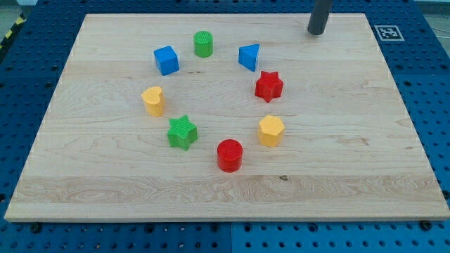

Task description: Move the arm diagonally below to the red circle

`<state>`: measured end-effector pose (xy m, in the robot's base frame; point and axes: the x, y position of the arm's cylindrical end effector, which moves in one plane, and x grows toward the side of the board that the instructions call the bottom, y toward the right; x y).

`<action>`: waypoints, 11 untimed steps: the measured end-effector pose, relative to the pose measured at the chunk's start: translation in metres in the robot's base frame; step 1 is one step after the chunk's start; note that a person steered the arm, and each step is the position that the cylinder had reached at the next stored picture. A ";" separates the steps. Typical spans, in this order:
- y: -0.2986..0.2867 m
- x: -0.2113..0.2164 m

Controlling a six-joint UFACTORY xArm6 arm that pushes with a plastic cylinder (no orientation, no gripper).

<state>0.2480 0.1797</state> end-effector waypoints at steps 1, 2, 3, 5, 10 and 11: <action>0.000 0.007; -0.015 0.015; -0.021 0.046; -0.030 0.106; -0.076 0.290; -0.120 0.307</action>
